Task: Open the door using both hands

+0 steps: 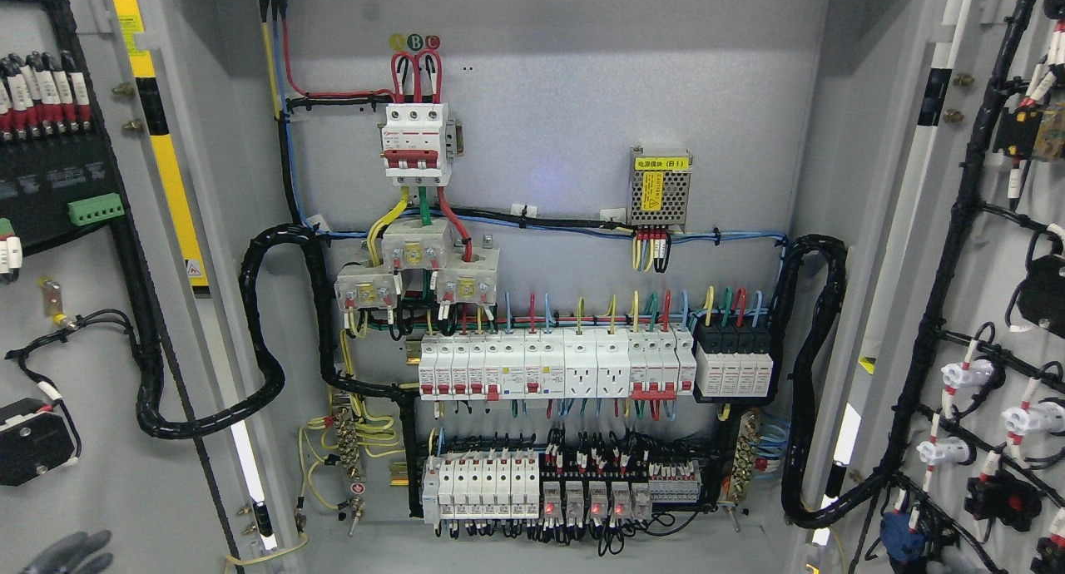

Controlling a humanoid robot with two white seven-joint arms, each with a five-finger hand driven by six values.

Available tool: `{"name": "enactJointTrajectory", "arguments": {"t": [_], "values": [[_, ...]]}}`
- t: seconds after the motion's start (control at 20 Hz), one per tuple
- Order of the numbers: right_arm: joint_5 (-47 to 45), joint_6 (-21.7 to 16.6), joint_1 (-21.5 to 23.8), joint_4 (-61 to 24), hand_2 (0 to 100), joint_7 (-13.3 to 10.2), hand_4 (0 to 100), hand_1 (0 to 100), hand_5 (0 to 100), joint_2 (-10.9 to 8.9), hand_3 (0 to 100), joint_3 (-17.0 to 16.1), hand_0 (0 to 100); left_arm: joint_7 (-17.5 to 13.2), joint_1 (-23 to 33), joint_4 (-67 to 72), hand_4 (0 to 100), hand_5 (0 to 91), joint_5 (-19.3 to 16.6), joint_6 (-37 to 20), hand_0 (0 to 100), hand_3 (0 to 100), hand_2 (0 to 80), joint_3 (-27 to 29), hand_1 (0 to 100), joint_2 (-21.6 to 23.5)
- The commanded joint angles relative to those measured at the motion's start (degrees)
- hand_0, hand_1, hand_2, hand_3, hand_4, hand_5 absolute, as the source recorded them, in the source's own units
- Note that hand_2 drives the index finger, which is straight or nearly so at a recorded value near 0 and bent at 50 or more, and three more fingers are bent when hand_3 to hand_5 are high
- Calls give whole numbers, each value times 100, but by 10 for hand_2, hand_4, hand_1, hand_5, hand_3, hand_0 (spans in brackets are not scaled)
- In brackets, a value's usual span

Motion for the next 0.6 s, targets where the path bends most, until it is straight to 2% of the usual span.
{"name": "enactJointTrajectory", "arguments": {"t": [0.0, 0.1, 0.2, 0.35, 0.55], "values": [[941, -10, -206, 1828, 40, -34, 0, 500, 0, 159, 0, 1313, 0, 100, 177, 3, 0, 0, -1316, -43, 120, 0, 0, -1833, 556, -1428], [1240, -10, -214, 2749, 40, -26, 0, 500, 0, 186, 0, 1462, 0, 267, 353, 301, 0, 0, -1650, -43, 120, 0, 0, -2071, 556, -1719], [1312, -10, -258, 3874, 40, -25, 0, 500, 0, 203, 0, 1560, 0, 565, 529, 731, 0, 0, -1792, -43, 120, 0, 0, -2299, 556, -1825], [1330, -54, -670, 5491, 40, -25, 0, 500, 0, 510, 0, 1613, 0, 1101, 644, 1766, 0, 0, -1801, -43, 120, 0, 0, -2625, 556, -1895], [1339, -37, -1022, 7373, 40, -25, 0, 500, 0, 791, 0, 1586, 0, 1891, 531, 3778, 0, 0, -1810, -34, 120, 0, 0, -2679, 556, -2203]]}}
